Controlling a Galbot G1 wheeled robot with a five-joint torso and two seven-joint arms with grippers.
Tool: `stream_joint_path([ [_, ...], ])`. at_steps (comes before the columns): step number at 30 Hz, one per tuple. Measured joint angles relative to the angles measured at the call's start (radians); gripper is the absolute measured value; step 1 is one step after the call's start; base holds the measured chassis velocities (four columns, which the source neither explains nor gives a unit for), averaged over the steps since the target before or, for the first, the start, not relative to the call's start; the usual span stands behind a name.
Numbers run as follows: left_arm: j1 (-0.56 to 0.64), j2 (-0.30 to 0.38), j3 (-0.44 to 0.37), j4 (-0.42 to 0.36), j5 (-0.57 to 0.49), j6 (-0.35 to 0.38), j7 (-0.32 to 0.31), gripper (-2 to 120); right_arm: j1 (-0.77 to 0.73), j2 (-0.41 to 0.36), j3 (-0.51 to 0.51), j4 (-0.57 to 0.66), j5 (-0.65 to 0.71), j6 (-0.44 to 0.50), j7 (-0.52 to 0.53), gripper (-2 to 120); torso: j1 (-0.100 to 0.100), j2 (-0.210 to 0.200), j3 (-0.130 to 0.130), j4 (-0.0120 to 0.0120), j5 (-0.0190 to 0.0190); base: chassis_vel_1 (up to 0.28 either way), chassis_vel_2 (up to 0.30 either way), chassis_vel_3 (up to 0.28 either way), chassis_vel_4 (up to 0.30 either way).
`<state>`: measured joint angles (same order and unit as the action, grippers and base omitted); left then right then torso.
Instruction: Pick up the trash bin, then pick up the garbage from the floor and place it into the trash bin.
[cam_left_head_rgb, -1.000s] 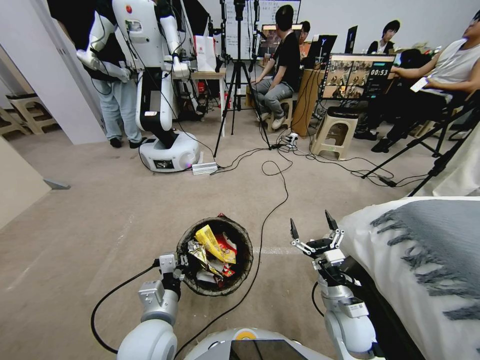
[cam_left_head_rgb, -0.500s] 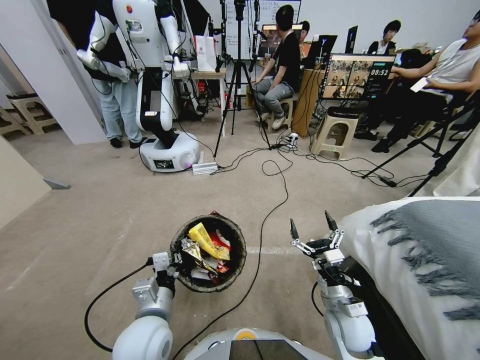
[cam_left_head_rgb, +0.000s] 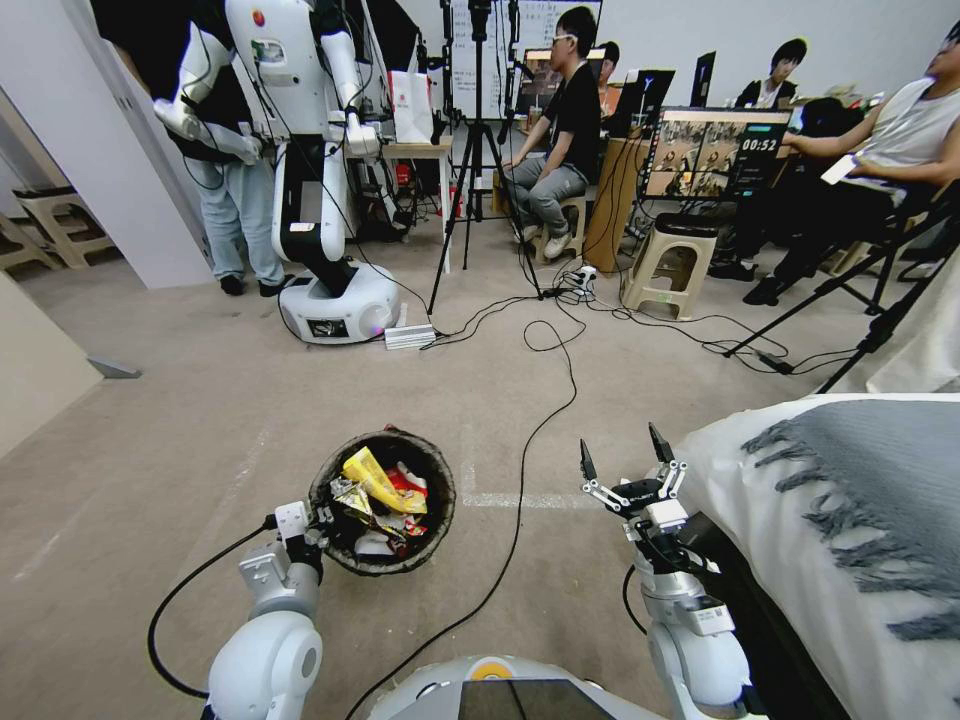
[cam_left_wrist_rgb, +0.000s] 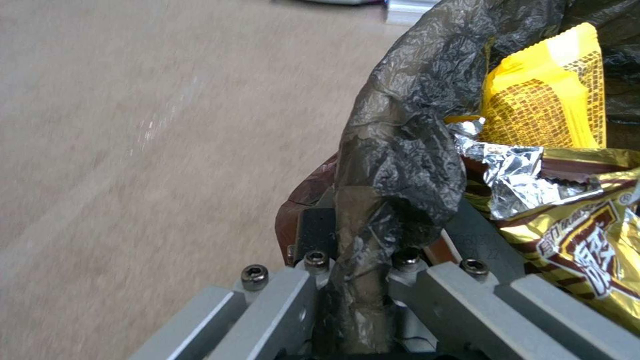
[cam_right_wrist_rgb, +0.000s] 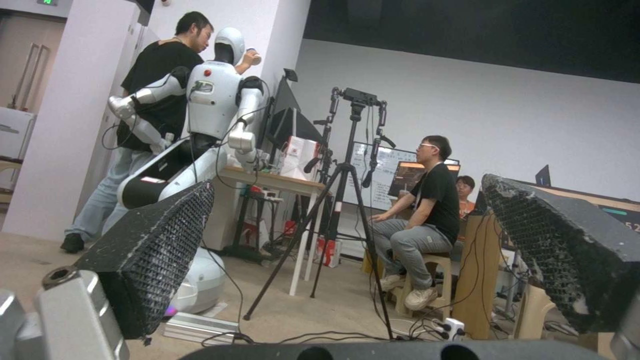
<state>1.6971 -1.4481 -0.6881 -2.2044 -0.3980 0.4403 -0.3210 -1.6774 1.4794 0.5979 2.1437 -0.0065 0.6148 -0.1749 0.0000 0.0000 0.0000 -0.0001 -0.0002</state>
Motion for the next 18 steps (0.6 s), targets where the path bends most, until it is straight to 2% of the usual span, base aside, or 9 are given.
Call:
stream_joint_path([
  [3, -0.006, -0.002, -0.008, 0.04, -0.006, 0.0, -0.004, 0, -0.001, 0.0, -0.001, 0.0, -0.002, 0.0, -0.001, 100, 0.0, 0.0, 0.0, 0.0, 0.0001, 0.0, 0.0, 0.0, 0.0],
  [18, -0.01, -0.008, -0.022, 0.109, -0.043, 0.002, -0.022, 0, 0.0, 0.003, -0.003, -0.007, -0.002, 0.006, -0.002, 100, 0.0, 0.0, 0.0, 0.0005, 0.0014, 0.0, 0.0, 0.0, 0.0],
])
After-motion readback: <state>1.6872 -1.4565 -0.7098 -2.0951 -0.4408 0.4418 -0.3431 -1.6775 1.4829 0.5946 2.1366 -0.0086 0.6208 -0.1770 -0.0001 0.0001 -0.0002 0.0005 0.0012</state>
